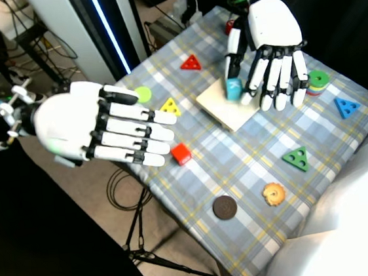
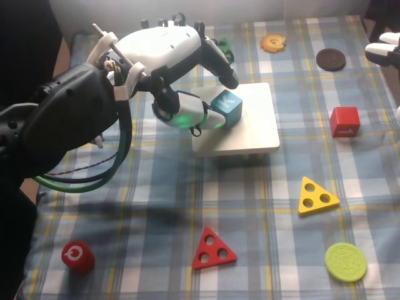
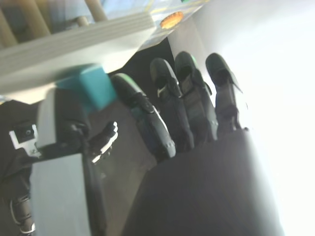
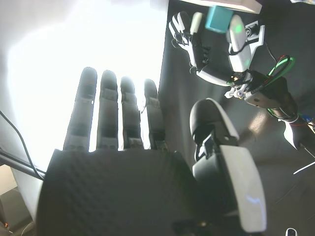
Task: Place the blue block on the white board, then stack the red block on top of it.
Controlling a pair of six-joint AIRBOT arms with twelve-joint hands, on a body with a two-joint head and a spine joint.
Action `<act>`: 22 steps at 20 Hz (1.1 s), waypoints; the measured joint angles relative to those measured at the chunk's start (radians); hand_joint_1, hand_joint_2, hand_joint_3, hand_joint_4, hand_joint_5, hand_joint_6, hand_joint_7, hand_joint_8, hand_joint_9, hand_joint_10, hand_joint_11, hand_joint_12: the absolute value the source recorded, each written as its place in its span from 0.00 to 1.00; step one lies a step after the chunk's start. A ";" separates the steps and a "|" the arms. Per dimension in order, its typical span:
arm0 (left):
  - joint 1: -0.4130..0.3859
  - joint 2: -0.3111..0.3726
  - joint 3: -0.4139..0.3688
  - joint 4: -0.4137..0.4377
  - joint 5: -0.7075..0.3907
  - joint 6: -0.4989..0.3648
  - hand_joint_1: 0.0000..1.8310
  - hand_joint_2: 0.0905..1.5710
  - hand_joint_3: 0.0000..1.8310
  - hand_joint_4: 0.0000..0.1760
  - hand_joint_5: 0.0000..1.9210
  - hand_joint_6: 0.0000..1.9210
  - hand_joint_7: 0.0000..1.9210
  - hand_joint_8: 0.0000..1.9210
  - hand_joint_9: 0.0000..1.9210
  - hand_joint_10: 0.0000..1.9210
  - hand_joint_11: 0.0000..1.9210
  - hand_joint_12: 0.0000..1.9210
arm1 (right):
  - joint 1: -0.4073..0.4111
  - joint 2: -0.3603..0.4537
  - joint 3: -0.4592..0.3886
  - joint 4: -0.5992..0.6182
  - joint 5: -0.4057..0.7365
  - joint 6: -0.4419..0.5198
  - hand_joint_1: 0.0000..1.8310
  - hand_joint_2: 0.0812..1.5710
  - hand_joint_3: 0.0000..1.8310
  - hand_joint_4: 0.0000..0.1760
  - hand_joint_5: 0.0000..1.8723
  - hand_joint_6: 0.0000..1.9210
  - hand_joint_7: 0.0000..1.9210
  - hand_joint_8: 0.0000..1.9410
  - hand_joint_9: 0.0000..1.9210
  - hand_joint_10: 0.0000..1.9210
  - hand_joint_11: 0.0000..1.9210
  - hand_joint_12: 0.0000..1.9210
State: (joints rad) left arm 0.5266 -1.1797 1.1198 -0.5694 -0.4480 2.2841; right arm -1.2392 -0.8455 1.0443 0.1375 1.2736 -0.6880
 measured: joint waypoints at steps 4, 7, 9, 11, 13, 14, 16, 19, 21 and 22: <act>0.014 0.019 -0.031 -0.009 -0.029 -0.001 0.51 0.59 0.00 0.75 0.33 0.00 0.27 0.00 0.21 0.00 0.00 0.27 | 0.000 0.000 0.002 0.000 0.000 0.003 0.07 0.87 0.00 0.32 0.13 0.00 0.11 0.00 0.11 0.00 0.02 0.24; 0.041 0.064 -0.098 0.027 -0.094 -0.053 0.44 0.55 0.00 1.00 0.14 0.00 0.14 0.00 0.12 0.00 0.00 0.17 | 0.001 -0.005 0.009 -0.001 0.001 0.004 0.11 0.83 0.00 0.34 0.13 0.00 0.11 0.00 0.10 0.00 0.03 0.18; 0.055 0.094 -0.122 0.087 -0.145 -0.183 0.42 0.54 0.00 1.00 0.11 0.00 0.11 0.00 0.10 0.00 0.00 0.15 | 0.019 -0.012 0.018 -0.008 -0.016 0.005 0.13 0.81 0.00 0.37 0.13 0.00 0.11 0.00 0.10 0.00 0.05 0.15; 0.094 0.164 -0.171 0.144 -0.259 -0.349 0.37 0.51 0.00 1.00 0.04 0.00 0.03 0.00 0.03 0.00 0.00 0.01 | 0.085 -0.032 0.049 -0.050 -0.078 0.007 0.27 0.77 0.00 0.38 0.12 0.00 0.11 0.00 0.10 0.00 0.07 0.14; 0.145 0.234 -0.219 0.178 -0.349 -0.461 0.36 0.50 0.00 1.00 0.03 0.00 0.03 0.00 0.02 0.00 0.00 0.00 | 0.149 -0.054 0.079 -0.090 -0.150 0.007 0.32 0.74 0.00 0.35 0.11 0.00 0.12 0.00 0.11 0.00 0.08 0.13; 0.178 0.266 -0.230 0.203 -0.390 -0.545 0.36 0.50 0.00 1.00 0.02 0.00 0.03 0.00 0.02 0.00 0.02 0.01 | 0.176 -0.069 0.095 -0.114 -0.192 0.007 0.32 0.72 0.00 0.24 0.11 0.00 0.12 0.00 0.11 0.00 0.08 0.12; 0.216 0.293 -0.232 0.221 -0.428 -0.666 0.36 0.50 0.00 1.00 0.04 0.01 0.04 0.01 0.03 0.00 0.04 0.02 | 0.205 -0.089 0.118 -0.150 -0.261 0.008 0.42 0.68 0.00 0.16 0.14 0.00 0.13 0.00 0.12 0.00 0.04 0.23; 0.273 0.325 -0.236 0.268 -0.485 -0.855 0.39 0.49 0.00 1.00 0.05 0.01 0.05 0.00 0.03 0.00 0.02 0.01 | 0.241 -0.117 0.168 -0.161 -0.385 0.008 0.44 0.64 0.00 0.24 0.17 0.00 0.13 0.00 0.14 0.00 0.02 0.35; 0.304 0.356 -0.259 0.280 -0.542 -0.893 0.41 0.49 0.00 0.99 0.06 0.01 0.05 0.00 0.04 0.00 0.04 0.03 | 0.259 -0.127 0.197 -0.162 -0.451 0.008 0.47 0.63 0.00 0.19 0.20 0.00 0.14 0.00 0.15 0.00 0.00 0.42; 0.318 0.367 -0.268 0.281 -0.569 -0.895 0.42 0.49 0.00 0.98 0.07 0.01 0.06 0.01 0.04 0.00 0.05 0.03 | 0.264 -0.134 0.206 -0.157 -0.471 0.007 0.47 0.63 0.00 0.14 0.20 0.00 0.14 0.00 0.16 0.00 0.00 0.44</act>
State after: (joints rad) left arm 0.8448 -0.8131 0.8520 -0.2882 -1.0172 1.3891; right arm -0.9749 -0.9798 1.2499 -0.0196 0.8028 -0.6807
